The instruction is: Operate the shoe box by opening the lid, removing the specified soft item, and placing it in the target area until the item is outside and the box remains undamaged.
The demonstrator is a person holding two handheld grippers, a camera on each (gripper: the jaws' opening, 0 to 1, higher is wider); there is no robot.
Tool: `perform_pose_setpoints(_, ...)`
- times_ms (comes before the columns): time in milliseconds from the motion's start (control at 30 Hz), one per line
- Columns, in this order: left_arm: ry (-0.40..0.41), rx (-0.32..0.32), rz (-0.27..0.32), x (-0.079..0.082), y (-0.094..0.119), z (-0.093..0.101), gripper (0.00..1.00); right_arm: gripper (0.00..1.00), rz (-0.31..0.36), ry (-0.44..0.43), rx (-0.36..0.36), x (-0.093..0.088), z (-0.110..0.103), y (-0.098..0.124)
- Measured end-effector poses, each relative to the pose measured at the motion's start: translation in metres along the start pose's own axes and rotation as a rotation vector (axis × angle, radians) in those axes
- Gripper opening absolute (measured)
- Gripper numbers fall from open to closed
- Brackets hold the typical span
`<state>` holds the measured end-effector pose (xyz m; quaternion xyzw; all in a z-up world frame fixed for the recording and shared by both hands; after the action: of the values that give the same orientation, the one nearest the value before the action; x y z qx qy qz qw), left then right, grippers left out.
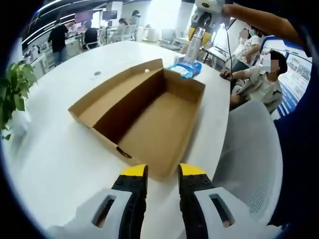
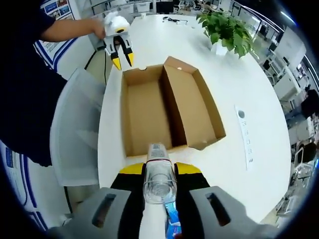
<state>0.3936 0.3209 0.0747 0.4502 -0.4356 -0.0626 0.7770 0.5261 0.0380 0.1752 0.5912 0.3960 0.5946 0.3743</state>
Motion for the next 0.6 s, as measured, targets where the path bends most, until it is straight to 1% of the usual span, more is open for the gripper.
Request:
perform_pose_setpoints(133, 0.007, -0.002, -0.002, -0.001, 0.0, 0.0, 0.22, 0.19, -0.039, -0.02, -0.018, -0.022, 0.011, 0.007)
perform_pose_setpoints(233, 0.007, -0.003, -0.002, 0.0, 0.0, 0.0, 0.22, 0.19, -0.094, -0.009, -0.029, -0.04, 0.019, 0.01)
perform_pose_setpoints(300, 0.009, -0.001, -0.002, 0.001, 0.001, -0.001, 0.22, 0.19, -0.12, -0.003, -0.029, -0.048, 0.022, 0.01)
perform_pose_setpoints(367, 0.011, 0.0, -0.004, 0.002, 0.001, 0.0, 0.23, 0.19, -0.165, 0.015, -0.035, -0.059, 0.029, 0.011)
perform_pose_setpoints(400, 0.009, 0.002, -0.007, 0.002, 0.001, 0.0, 0.23, 0.19, -0.165, 0.012, -0.04, -0.061, 0.032, 0.01)
perform_pose_setpoints(467, 0.012, 0.003, -0.012, 0.001, 0.0, 0.0, 0.23, 0.19, -0.192, 0.012, -0.049, -0.07, 0.04, 0.01)
perform_pose_setpoints(533, 0.013, 0.004, -0.017, 0.0, 0.0, 0.0, 0.23, 0.19, -0.225, 0.017, -0.072, -0.081, 0.052, 0.01)
perform_pose_setpoints(600, 0.015, 0.003, -0.021, -0.001, 0.0, 0.0, 0.23, 0.19, -0.238, 0.011, -0.079, -0.088, 0.06, 0.009)
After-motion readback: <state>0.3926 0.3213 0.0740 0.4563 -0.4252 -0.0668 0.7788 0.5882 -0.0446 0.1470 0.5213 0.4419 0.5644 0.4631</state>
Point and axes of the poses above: the point that each gripper's makers call its tool centre point, and the gripper's own axes: y roughly backward along the fingers, z roughly to its right, x roughly out of its top, the point moved 1 cm from there along y, roughly backward along the fingers, and after that the axes turned 1 degree about z, right-handed, at the moved point
